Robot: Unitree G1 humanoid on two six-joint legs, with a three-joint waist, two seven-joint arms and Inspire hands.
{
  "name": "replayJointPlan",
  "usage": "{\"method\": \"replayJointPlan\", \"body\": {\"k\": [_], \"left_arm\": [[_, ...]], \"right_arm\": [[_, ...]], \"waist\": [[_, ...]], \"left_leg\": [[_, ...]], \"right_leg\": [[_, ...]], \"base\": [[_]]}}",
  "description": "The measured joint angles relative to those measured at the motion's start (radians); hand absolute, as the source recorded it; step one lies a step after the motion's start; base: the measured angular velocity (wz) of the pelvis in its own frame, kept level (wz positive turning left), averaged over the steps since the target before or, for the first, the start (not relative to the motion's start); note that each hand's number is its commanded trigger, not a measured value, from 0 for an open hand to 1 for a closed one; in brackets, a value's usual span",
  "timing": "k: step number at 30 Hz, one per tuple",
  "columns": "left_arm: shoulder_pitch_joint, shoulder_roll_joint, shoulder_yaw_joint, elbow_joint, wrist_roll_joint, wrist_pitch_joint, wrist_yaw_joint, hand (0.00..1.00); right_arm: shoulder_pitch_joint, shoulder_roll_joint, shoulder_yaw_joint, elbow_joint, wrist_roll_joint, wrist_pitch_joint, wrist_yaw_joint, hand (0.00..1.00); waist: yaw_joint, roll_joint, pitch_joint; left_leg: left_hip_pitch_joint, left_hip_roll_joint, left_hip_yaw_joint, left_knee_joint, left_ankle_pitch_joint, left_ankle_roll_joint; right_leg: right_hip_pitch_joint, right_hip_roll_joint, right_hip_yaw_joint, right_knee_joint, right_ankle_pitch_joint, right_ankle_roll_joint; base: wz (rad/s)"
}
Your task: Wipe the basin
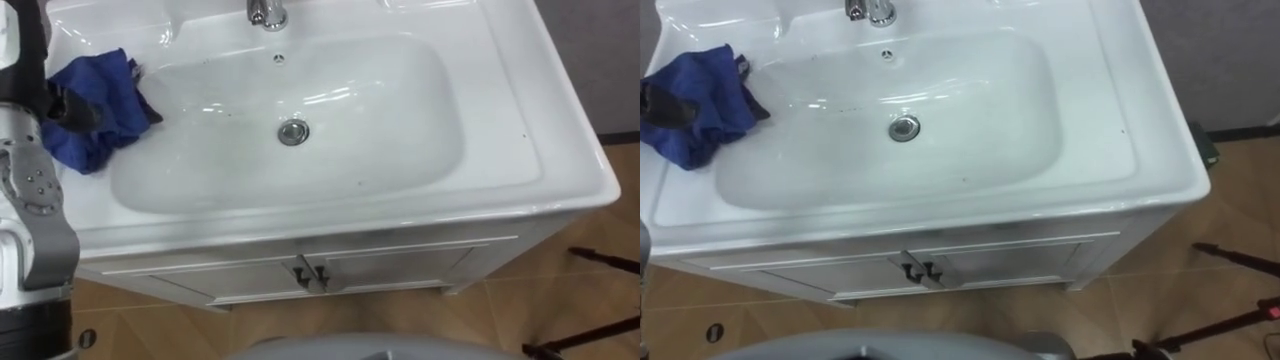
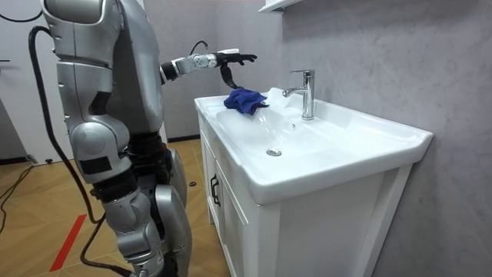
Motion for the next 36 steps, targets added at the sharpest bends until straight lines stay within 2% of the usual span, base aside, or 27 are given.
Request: {"method": "replayJointPlan", "body": {"k": [4, 6, 8, 10, 12, 14, 15, 17, 22, 24, 25, 26, 27, 28, 30, 31, 35, 36], "left_arm": [[0.0, 0.018, 0.048, 0.004, -0.001, -0.004, 0.028, 0.0], [0.001, 0.032, 0.081, 0.025, -0.001, -0.006, 0.061, 0.0], [0.007, 0.033, 0.127, 0.062, -0.002, 0.002, 0.107, 0.0], [0.022, 0.035, 0.166, 0.105, -0.002, 0.003, 0.135, 0.0], [0.066, 0.037, 0.22, 0.174, -0.003, 0.004, 0.187, 0.0], [0.105, 0.036, 0.239, 0.214, -0.005, 0.013, 0.221, 0.0], [0.134, 0.036, 0.243, 0.244, -0.014, 0.014, 0.248, 0.0], [0.187, 0.036, 0.261, 0.296, -0.034, 0.007, 0.274, 0.0], [0.264, 0.036, 0.284, 0.423, -0.144, 0.01, 0.355, 0.0], [0.291, 0.035, 0.292, 0.501, -0.235, 0.0, 0.399, 0.0], [0.294, 0.035, 0.293, 0.535, -0.259, -0.002, 0.414, 0.0], [0.297, 0.032, 0.295, 0.604, -0.293, 0.0, 0.433, 0.0], [0.3, 0.025, 0.3, 0.663, -0.321, 0.0, 0.451, 0.0], [0.306, 0.021, 0.3, 0.683, -0.336, 0.0, 0.458, 0.0], [0.363, -0.01, 0.3, 0.74, -0.395, -0.005, 0.49, 0.0], [0.37, -0.017, 0.3, 0.756, -0.412, -0.008, 0.494, 0.0], [0.421, -0.072, 0.3, 0.868, -0.535, -0.022, 0.545, 0.0], [0.429, -0.086, 0.3, 0.899, -0.561, -0.023, 0.564, 0.0]], "right_arm": [[-0.004, 0.003, -0.002, -0.003, -0.006, 0.001, -0.007, 0.0], [0.002, 0.002, -0.007, -0.009, -0.011, 0.002, -0.011, 0.0], [0.004, 0.0, -0.008, -0.009, -0.011, 0.019, -0.018, 0.0], [0.004, -0.008, -0.008, -0.01, -0.014, 0.02, -0.019, 0.0], [0.005, -0.022, -0.009, -0.019, -0.051, 0.02, -0.022, 0.0], [0.013, -0.028, -0.008, -0.041, -0.05, 0.02, -0.03, 0.0], [0.023, -0.032, -0.008, -0.048, -0.052, 0.02, -0.031, 0.0], [0.025, -0.038, -0.01, -0.072, -0.062, 0.022, -0.03, 0.0], [0.028, -0.04, -0.008, -0.09, -0.062, 0.024, -0.025, 0.0], [0.028, -0.044, -0.009, -0.094, -0.068, 0.046, -0.008, 0.0], [0.028, -0.046, -0.009, -0.095, -0.068, 0.051, -0.006, 0.0], [0.027, -0.049, -0.009, -0.096, -0.076, 0.063, -0.006, 0.0], [0.028, -0.05, -0.009, -0.101, -0.081, 0.067, -0.005, 0.0], [0.03, -0.05, -0.008, -0.107, -0.081, 0.069, -0.005, 0.0], [0.031, -0.051, -0.009, -0.129, -0.081, 0.075, -0.004, 0.0], [0.03, -0.052, -0.009, -0.129, -0.08, 0.075, -0.003, 0.0], [0.016, -0.067, -0.009, -0.124, -0.076, 0.076, 0.006, 0.0], [0.016, -0.068, -0.009, -0.123, -0.071, 0.076, 0.006, 0.0]], "waist": [[0.009, 0.002, 0.001], [0.027, 0.003, 0.0003], [0.053, 0.008, 0.0012], [0.076, 0.015, 0.0014], [0.088, 0.026, -0.0002], [0.104, 0.03, -0.0032], [0.113, 0.024, -0.0009], [0.117, 0.03, -0.0065], [0.134, 0.017, -0.0091], [0.15, 0.005, -0.0141], [0.152, 0.007, -0.0128], [0.154, 0.003, -0.0145], [0.154, -0.007, -0.0115], [0.155, -0.007, -0.0124], [0.161, -0.019, -0.0123], [0.161, -0.019, -0.0128], [0.173, -0.026, -0.0142], [0.174, -0.031, -0.0116]], "left_leg": [[-0.008, 0.0, 0.001, -0.001, 0.0, 0.0], [-0.005, 0.0, 0.005, -0.002, 0.0, 0.0], [0.003, 0.0, 0.005, -0.002, 0.0, 0.0], [0.003, 0.0, 0.002, -0.002, 0.0, 0.0], [0.001, -0.001, -0.009, -0.004, 0.0, 0.0], [-0.001, -0.001, -0.014, -0.005, 0.0, 0.0], [-0.001, -0.002, -0.015, -0.007, 0.0, 0.0], [-0.001, -0.002, -0.019, -0.009, 0.0, 0.0], [-0.017, -0.002, -0.045, -0.005, 0.0, 0.0], [-0.018, -0.006, -0.061, -0.003, 0.0, 0.0], [-0.018, -0.007, -0.063, -0.002, 0.0, 0.0], [-0.023, -0.009, -0.069, 0.001, 0.0, 0.0], [-0.026, -0.013, -0.081, 0.005, 0.0, 0.0], [-0.026, -0.015, -0.086, 0.005, 0.0, 0.0], [-0.03, -0.016, -0.098, 0.014, 0.0, 0.0], [-0.032, -0.017, -0.105, 0.017, 0.0, 0.0], [-0.042, -0.02, -0.116, 0.017, 0.0, -0.001], [-0.043, -0.023, -0.121, 0.017, 0.0, -0.001]], "right_leg": [[-0.005, -0.001, 0.001, 0.004, 0.0, 0.0], [-0.005, -0.001, 0.002, 0.003, 0.0, 0.0], [0.0, 0.0, 0.001, -0.001, 0.0, 0.0], [0.0, 0.0, 0.002, -0.001, 0.0, 0.0], [0.0, -0.001, -0.004, 0.0, 0.0, 0.0], [-0.001, -0.001, -0.009, 0.001, 0.0, 0.0], [-0.001, -0.002, -0.014, 0.001, -0.001, 0.0], [0.0, -0.001, -0.016, -0.001, -0.001, 0.0], [-0.001, -0.001, -0.033, -0.003, -0.001, -0.001], [-0.001, -0.007, -0.053, 0.003, -0.007, -0.002], [0.0, -0.008, -0.055, 0.005, -0.008, -0.002], [0.0, -0.012, -0.06, 0.014, -0.013, -0.002], [-0.003, -0.016, -0.066, 0.019, -0.021, -0.001], [-0.002, -0.016, -0.067, 0.02, -0.025, -0.001], [0.004, -0.021, -0.084, 0.023, -0.027, -0.002], [0.006, -0.022, -0.089, 0.023, -0.028, -0.002], [-0.005, -0.03, -0.104, 0.042, -0.037, -0.003], [-0.005, -0.036, -0.112, 0.055, -0.046, -0.003]], "base": [[-0.01], [-0.06], [0.0], [0.0], [0.08], [0.1], [0.09], [0.08], [0.16], [0.19], [0.14], [0.18], [0.23], [0.23], [0.18], [0.25], [0.13], [0.15]]}}
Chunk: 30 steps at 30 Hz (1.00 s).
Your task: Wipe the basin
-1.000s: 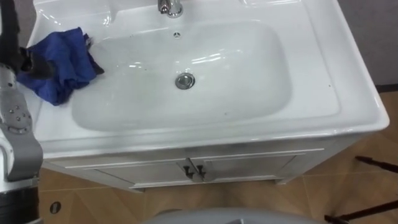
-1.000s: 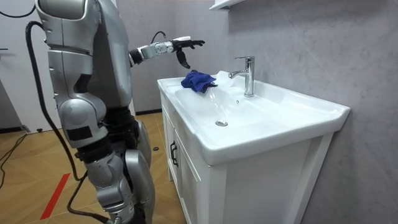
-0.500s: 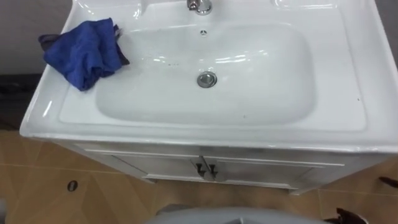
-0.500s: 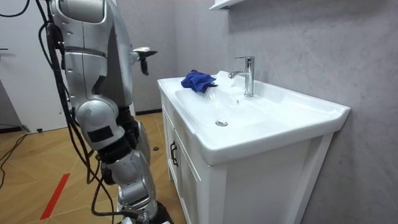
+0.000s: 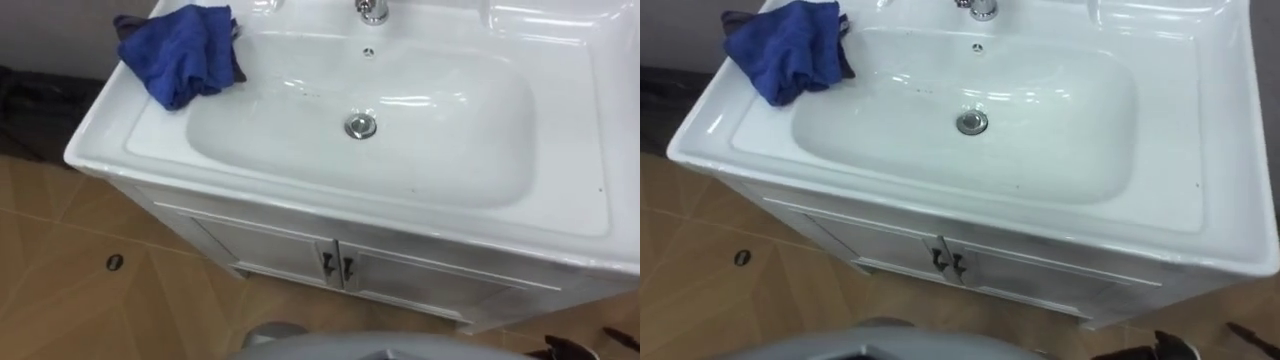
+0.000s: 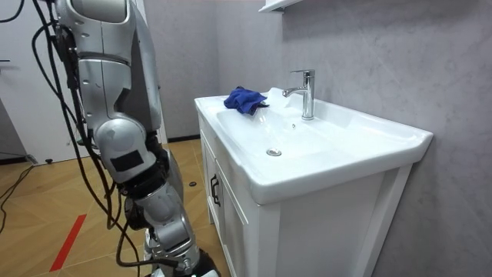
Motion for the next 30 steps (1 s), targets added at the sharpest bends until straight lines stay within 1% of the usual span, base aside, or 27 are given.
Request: {"method": "replayJointPlan", "body": {"k": [2, 3, 4, 5, 6, 8, 9, 10, 11, 12, 14, 15, 16, 18, 21, 23, 25, 27, 28, 29, 30], "left_arm": [[-0.004, -0.012, 0.0, 0.06, -0.042, -0.006, 0.011, 0.0], [0.003, -0.028, -0.002, 0.076, -0.08, -0.007, 0.013, 0.0], [0.009, -0.037, -0.003, 0.085, -0.093, -0.007, 0.013, 0.0], [0.005, -0.055, -0.014, 0.1, -0.119, -0.008, 0.013, 0.0], [0.004, -0.069, -0.033, 0.123, -0.122, -0.013, 0.011, 0.0], [0.002, -0.082, -0.055, 0.164, -0.123, -0.019, -0.001, 0.0], [0.004, -0.095, -0.079, 0.17, -0.13, -0.019, -0.002, 0.0], [0.003, -0.104, -0.089, 0.171, -0.13, -0.019, -0.002, 0.0], [-0.006, -0.119, -0.105, 0.175, -0.131, -0.021, -0.011, 0.0], [-0.018, -0.122, -0.126, 0.185, -0.133, -0.024, -0.029, 0.0], [-0.03, -0.122, -0.155, 0.185, -0.154, -0.032, -0.044, 0.0], [-0.04, -0.123, -0.172, 0.186, -0.164, -0.046, -0.051, 0.0], [-0.043, -0.124, -0.178, 0.186, -0.165, -0.052, -0.056, 0.0], [-0.051, -0.13, -0.187, 0.2, -0.164, -0.07, -0.071, 0.0], [-0.079, -0.133, -0.188, 0.242, -0.165, -0.073, -0.082, 0.0], [-0.09, -0.133, -0.188, 0.249, -0.165, -0.074, -0.084, 0.0], [-0.1, -0.133, -0.19, 0.265, -0.165, -0.077, -0.089, 0.0], [-0.119, -0.132, -0.212, 0.301, -0.166, -0.083, -0.106, 0.0], [-0.123, -0.132, -0.221, 0.309, -0.166, -0.085, -0.111, 0.0], [-0.131, -0.132, -0.239, 0.322, -0.166, -0.085, -0.124, 0.0], [-0.136, -0.132, -0.257, 0.327, -0.166, -0.085, -0.134, 0.0]], "right_arm": [[-0.002, -0.001, 0.001, 0.013, -0.002, 0.002, 0.015, 0.0], [-0.01, -0.001, 0.0, 0.021, 0.0, 0.001, 0.03, 0.0], [-0.015, -0.001, 0.0, 0.025, 0.001, 0.001, 0.036, 0.0], [-0.023, -0.001, 0.0, 0.04, 0.001, 0.0, 0.042, 0.0], [-0.024, -0.001, 0.0, 0.046, 0.0, 0.001, 0.047, 0.0], [-0.025, -0.001, 0.001, 0.047, 0.002, 0.001, 0.066, 0.0], [-0.025, -0.001, 0.002, 0.053, 0.023, 0.001, 0.073, 0.0], [-0.025, -0.001, 0.002, 0.057, 0.036, 0.001, 0.076, 0.0], [-0.026, 0.002, 0.003, 0.065, 0.056, 0.0, 0.077, 0.0], [-0.026, 0.008, 0.005, 0.076, 0.076, -0.005, 0.077, 0.0], [-0.02, 0.016, 0.009, 0.083, 0.079, -0.014, 0.077, 0.0], [-0.014, 0.015, 0.009, 0.084, 0.079, -0.017, 0.077, 0.0], [-0.013, 0.014, 0.008, 0.084, 0.079, -0.017, 0.076, 0.0], [-0.01, 0.015, 0.008, 0.083, 0.078, -0.019, 0.077, 0.0], [0.01, 0.016, 0.008, 0.084, 0.08, -0.019, 0.077, 0.0], [0.026, 0.018, 0.008, 0.085, 0.078, -0.019, 0.083, 0.0], [0.027, 0.018, 0.005, 0.096, 0.073, -0.019, 0.098, 0.0], [0.025, 0.02, 0.006, 0.101, 0.075, -0.018, 0.102, 0.0], [0.025, 0.021, 0.006, 0.101, 0.075, -0.018, 0.104, 0.0], [0.025, 0.026, 0.007, 0.101, 0.075, -0.017, 0.106, 0.0], [0.026, 0.035, 0.007, 0.098, 0.077, -0.017, 0.106, 0.0]], "waist": [[0.006, -0.005, -0.0015], [0.0, -0.006, -0.0017], [-0.006, -0.007, -0.0022], [-0.011, -0.009, -0.0026], [-0.011, -0.012, -0.0038], [-0.011, -0.014, -0.004], [-0.019, -0.015, -0.0014], [-0.022, -0.017, -0.002], [-0.028, -0.021, -0.0006], [-0.034, -0.023, 0.0029], [-0.045, -0.037, 0.0026], [-0.051, -0.043, 0.0034], [-0.052, -0.046, 0.0034], [-0.068, -0.056, 0.0029], [-0.094, -0.068, 0.0039], [-0.102, -0.075, 0.0052], [-0.124, -0.08, 0.0052], [-0.142, -0.085, 0.0066], [-0.145, -0.084, 0.0088], [-0.146, -0.087, 0.0085], [-0.15, -0.092, 0.009]], "left_leg": [[0.003, 0.0, -0.003, 0.002, 0.0, -0.001], [0.004, -0.003, -0.013, 0.003, 0.002, -0.003], [0.002, -0.004, -0.019, 0.004, 0.003, -0.005], [0.001, -0.006, -0.025, 0.008, 0.007, -0.006], [0.003, -0.007, -0.024, 0.008, 0.01, -0.007], [0.01, -0.007, -0.019, 0.006, 0.012, -0.008], [0.015, -0.007, -0.019, 0.006, 0.012, -0.008], [0.015, -0.007, -0.019, 0.006, 0.012, -0.008], [0.014, -0.007, -0.017, 0.006, 0.012, -0.008], [0.013, -0.008, -0.018, 0.007, 0.013, -0.008], [0.008, -0.009, -0.018, 0.011, 0.013, -0.008], [0.006, -0.009, -0.015, 0.012, 0.013, -0.008], [0.005, -0.009, -0.011, 0.012, 0.012, -0.008], [0.003, -0.008, 0.016, 0.011, 0.012, -0.008], [0.006, -0.005, 0.045, 0.01, 0.012, -0.008], [0.012, -0.003, 0.056, 0.009, 0.012, -0.008], [0.016, -0.002, 0.059, 0.009, 0.012, -0.008], [0.025, -0.001, 0.075, 0.009, 0.012, -0.008], [0.03, -0.001, 0.08, 0.008, 0.012, -0.008], [0.035, 0.001, 0.099, 0.008, 0.012, -0.008], [0.035, 0.002, 0.109, 0.008, 0.012, -0.008]], "right_leg": [[0.001, -0.002, -0.002, 0.007, -0.006, -0.001], [0.004, -0.009, -0.003, 0.012, -0.009, -0.002], [0.005, -0.012, -0.01, 0.014, -0.011, -0.003], [0.005, -0.015, -0.019, 0.014, -0.012, -0.003], [0.006, -0.015, -0.019, 0.014, -0.012, -0.004], [0.012, -0.015, -0.017, 0.014, -0.013, -0.005], [0.021, -0.015, -0.023, 0.009, -0.013, -0.005], [0.023, -0.016, -0.024, 0.008, -0.014, -0.004], [0.023, -0.016, -0.024, 0.01, -0.015, -0.003], [0.023, -0.016, -0.023, 0.011, -0.017, -0.003], [0.02, -0.017, -0.022, 0.017, -0.022, -0.003], [0.015, -0.018, -0.018, 0.018, -0.023, -0.002], [0.011, -0.018, -0.012, 0.02, -0.023, -0.002], [-0.005, -0.019, 0.007, 0.03, -0.024, -0.002], [-0.011, -0.018, 0.016, 0.032, -0.024, -0.002], [-0.01, -0.017, 0.026, 0.031, -0.023, -0.003], [-0.006, -0.016, 0.033, 0.03, -0.023, -0.003], [0.0, -0.015, 0.042, 0.029, -0.023, -0.003], [0.003, -0.014, 0.047, 0.029, -0.023, -0.003], [0.003, -0.012, 0.06, 0.028, -0.023, -0.003], [0.003, -0.012, 0.067, 0.027, -0.023, -0.003]], "base": [[0.13], [0.12], [0.22], [0.18], [0.11], [-0.02], [0.03], [0.1], [0.11], [0.09], [0.06], [0.0], [-0.18], [-0.26], [-0.16], [-0.16], [-0.09], [-0.09], [-0.2], [-0.23], [-0.22]]}}
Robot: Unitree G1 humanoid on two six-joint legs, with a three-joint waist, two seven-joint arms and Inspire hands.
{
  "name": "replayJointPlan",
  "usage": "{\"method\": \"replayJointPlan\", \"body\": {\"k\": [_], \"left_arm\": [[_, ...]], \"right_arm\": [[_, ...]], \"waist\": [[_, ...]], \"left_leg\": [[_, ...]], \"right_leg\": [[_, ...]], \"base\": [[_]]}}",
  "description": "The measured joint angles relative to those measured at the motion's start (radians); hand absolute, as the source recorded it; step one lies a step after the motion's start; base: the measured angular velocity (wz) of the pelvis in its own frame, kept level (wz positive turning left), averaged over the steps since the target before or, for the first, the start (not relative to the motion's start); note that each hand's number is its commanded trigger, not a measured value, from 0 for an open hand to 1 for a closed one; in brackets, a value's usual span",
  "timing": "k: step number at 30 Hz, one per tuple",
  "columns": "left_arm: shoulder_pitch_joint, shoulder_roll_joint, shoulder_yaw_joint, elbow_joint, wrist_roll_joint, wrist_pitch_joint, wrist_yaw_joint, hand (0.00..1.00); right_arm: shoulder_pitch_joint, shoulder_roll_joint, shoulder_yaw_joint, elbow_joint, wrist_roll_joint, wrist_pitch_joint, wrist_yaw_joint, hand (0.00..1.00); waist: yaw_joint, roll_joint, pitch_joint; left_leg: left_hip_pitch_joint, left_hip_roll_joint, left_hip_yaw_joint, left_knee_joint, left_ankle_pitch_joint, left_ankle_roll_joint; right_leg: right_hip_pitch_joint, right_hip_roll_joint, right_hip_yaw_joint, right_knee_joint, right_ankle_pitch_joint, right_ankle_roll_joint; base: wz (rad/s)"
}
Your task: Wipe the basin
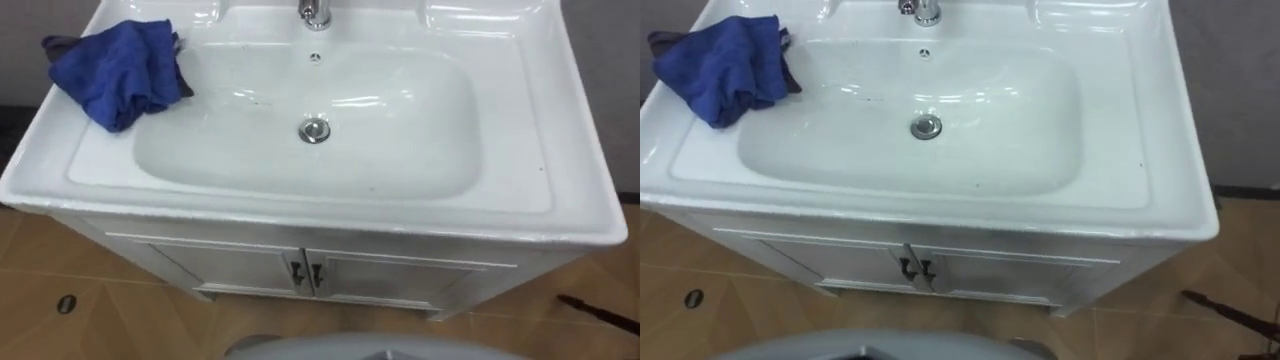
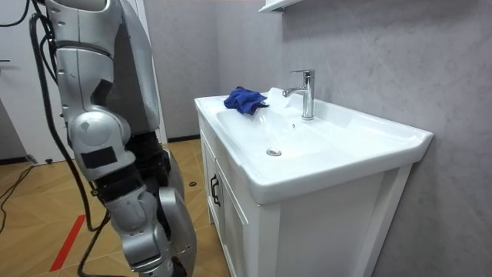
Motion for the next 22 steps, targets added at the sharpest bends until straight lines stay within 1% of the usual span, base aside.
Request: {"method": "replayJointPlan", "body": {"k": [1, 2, 4, 6, 9, 12, 13, 14, 15, 17, 19, 22], "left_arm": [[-0.005, 0.0, -0.005, 0.002, 0.0, 0.0, -0.006, 0.0], [-0.022, 0.0, -0.008, 0.017, 0.001, -0.001, -0.016, 0.0], [-0.043, 0.0, -0.008, 0.039, 0.0, 0.0, -0.032, 0.0], [-0.056, 0.001, -0.008, 0.061, 0.0, 0.002, -0.047, 0.0], [-0.062, 0.003, -0.008, 0.076, 0.0, 0.011, -0.077, 0.0], [-0.08, 0.011, -0.008, 0.086, 0.0, 0.015, -0.104, 0.0], [-0.083, 0.012, -0.009, 0.089, 0.0, 0.015, -0.107, 0.0], [-0.085, 0.014, -0.014, 0.095, -0.003, 0.015, -0.113, 0.0], [-0.088, 0.016, -0.018, 0.096, -0.001, 0.018, -0.12, 0.0], [-0.1, 0.017, -0.018, 0.099, 0.0, 0.024, -0.124, 0.0], [-0.115, 0.017, -0.018, 0.109, 0.0, 0.025, -0.13, 0.0], [-0.132, 0.021, -0.018, 0.125, 0.001, 0.038, -0.161, 0.0]], "right_arm": [[0.0, 0.005, 0.0, 0.0, 0.0, 0.0, 0.0, 0.0], [0.0, 0.012, 0.0, 0.0, 0.0, 0.003, 0.001, 0.0], [-0.001, 0.022, 0.0, -0.007, -0.001, 0.008, 0.0, 0.0], [-0.005, 0.032, 0.0, -0.014, -0.011, 0.008, 0.0, 0.0], [-0.01, 0.033, 0.002, -0.017, -0.013, 0.01, 0.0, 0.0], [-0.02, 0.037, 0.004, -0.017, -0.013, 0.021, -0.003, 0.0], [-0.023, 0.038, 0.008, -0.017, -0.012, 0.021, -0.004, 0.0], [-0.031, 0.039, 0.026, -0.017, -0.014, 0.021, -0.009, 0.0], [-0.042, 0.039, 0.042, -0.015, -0.02, 0.021, -0.009, 0.0], [-0.045, 0.046, 0.042, -0.015, -0.021, 0.021, -0.009, 0.0], [-0.045, 0.053, 0.042, -0.015, -0.021, 0.028, -0.007, 0.0], [-0.06, 0.066, 0.04, -0.015, -0.022, 0.029, 0.012, 0.0]], "waist": [[-0.001, -0.003, 0.0001], [0.0, -0.009, 0.0005], [0.0, -0.016, -0.0001], [0.002, -0.027, 0.001], [0.003, -0.03, 0.0005], [0.004, -0.032, 0.0006], [0.005, -0.033, 0.0006], [0.006, -0.035, 0.0001], [0.003, -0.038, 0.0015], [0.003, -0.044, 0.0021], [0.006, -0.05, 0.004], [0.004, -0.054, 0.0063]], "left_leg": [[0.001, 0.001, 0.006, 0.0, 0.0, 0.0], [0.0, 0.002, 0.017, 0.002, 0.0, 0.0], [0.0, 0.004, 0.018, 0.003, 0.0, 0.0], [0.01, 0.004, 0.022, 0.003, -0.001, 0.0], [0.015, 0.004, 0.038, 0.003, -0.006, 0.007], [0.015, 0.01, 0.044, 0.003, -0.011, 0.015], [0.015, 0.012, 0.051, 0.003, -0.014, 0.014], [0.016, 0.016, 0.071, 0.003, -0.017, 0.014], [0.014, 0.018, 0.073, 0.003, -0.021, 0.014], [0.014, 0.017, 0.073, 0.003, -0.025, 0.015], [0.015, 0.017, 0.088, 0.003, -0.026, 0.016], [0.013, 0.016, 0.093, 0.003, -0.026, 0.017]], "right_leg": [[0.0, 0.001, 0.003, -0.001, 0.0, 0.0], [-0.002, 0.004, 0.014, -0.003, 0.001, 0.001], [-0.002, 0.011, 0.023, -0.016, 0.008, 0.001], [-0.003, 0.017, 0.045, -0.018, 0.013, -0.001], [-0.001, 0.021, 0.066, -0.021, 0.014, 0.001], [0.0, 0.03, 0.074, -0.04, 0.027, 0.003], [0.0, 0.032, 0.075, -0.043, 0.029, 0.003], [0.001, 0.035, 0.078, -0.05, 0.034, 0.004], [0.001, 0.036, 0.079, -0.05, 0.036, 0.005], [0.002, 0.035, 0.083, -0.053, 0.037, 0.008], [-0.001, 0.034, 0.088, -0.055, 0.04, 0.012], [-0.002, 0.036, 0.098, -0.071, 0.052, 0.017]], "base": [[-0.15], [-0.13], [-0.15], [-0.22], [-0.21], [-0.08], [-0.1], [-0.13], [-0.11], [-0.02], [-0.03], [-0.1]]}}
